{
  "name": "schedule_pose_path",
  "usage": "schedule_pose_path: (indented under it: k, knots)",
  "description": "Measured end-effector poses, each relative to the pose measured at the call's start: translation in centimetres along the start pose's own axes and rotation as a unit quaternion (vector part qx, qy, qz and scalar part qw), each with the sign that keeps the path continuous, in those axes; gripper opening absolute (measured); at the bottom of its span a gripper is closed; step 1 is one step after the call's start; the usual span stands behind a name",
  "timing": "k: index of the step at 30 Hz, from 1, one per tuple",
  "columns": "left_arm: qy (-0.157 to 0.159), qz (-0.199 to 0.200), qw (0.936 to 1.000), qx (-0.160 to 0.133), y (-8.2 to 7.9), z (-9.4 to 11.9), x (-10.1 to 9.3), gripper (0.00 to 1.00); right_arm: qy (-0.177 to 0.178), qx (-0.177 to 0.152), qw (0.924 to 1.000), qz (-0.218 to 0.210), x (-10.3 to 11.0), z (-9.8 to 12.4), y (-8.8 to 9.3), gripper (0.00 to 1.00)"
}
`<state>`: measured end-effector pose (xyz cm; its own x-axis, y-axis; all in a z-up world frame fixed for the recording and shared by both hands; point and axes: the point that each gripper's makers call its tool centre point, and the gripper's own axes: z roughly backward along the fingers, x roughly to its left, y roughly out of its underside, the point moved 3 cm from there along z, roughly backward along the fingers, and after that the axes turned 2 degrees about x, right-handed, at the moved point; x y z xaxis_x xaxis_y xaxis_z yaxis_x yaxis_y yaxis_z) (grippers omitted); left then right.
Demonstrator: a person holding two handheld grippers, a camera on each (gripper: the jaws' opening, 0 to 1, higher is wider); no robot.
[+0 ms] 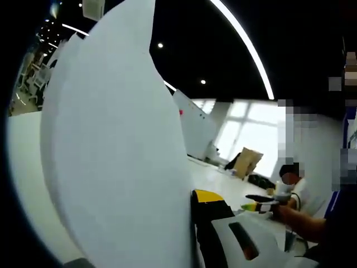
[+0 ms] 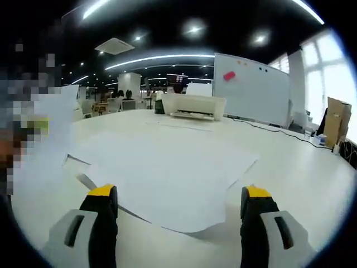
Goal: Organize the stack of printing papers by aligning and flattening the scattered papers on the table
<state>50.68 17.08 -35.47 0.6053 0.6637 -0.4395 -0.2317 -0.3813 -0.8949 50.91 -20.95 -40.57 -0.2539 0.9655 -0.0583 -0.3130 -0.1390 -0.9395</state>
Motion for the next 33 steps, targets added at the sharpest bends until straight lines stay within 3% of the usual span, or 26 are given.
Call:
schedule_pose_path:
  k: [25,33]
  knots:
    - [0.002,0.003,0.9999,-0.01,-0.31,0.22,0.17,0.07,0.005,0.002,1.0,-0.005,-0.39,-0.07,0.09,0.87]
    - [0.001,0.0,1.0,-0.006,-0.18,0.11,0.12,0.07,0.013,0.018,0.9997,0.009,-0.42,-0.26,0.7,0.83]
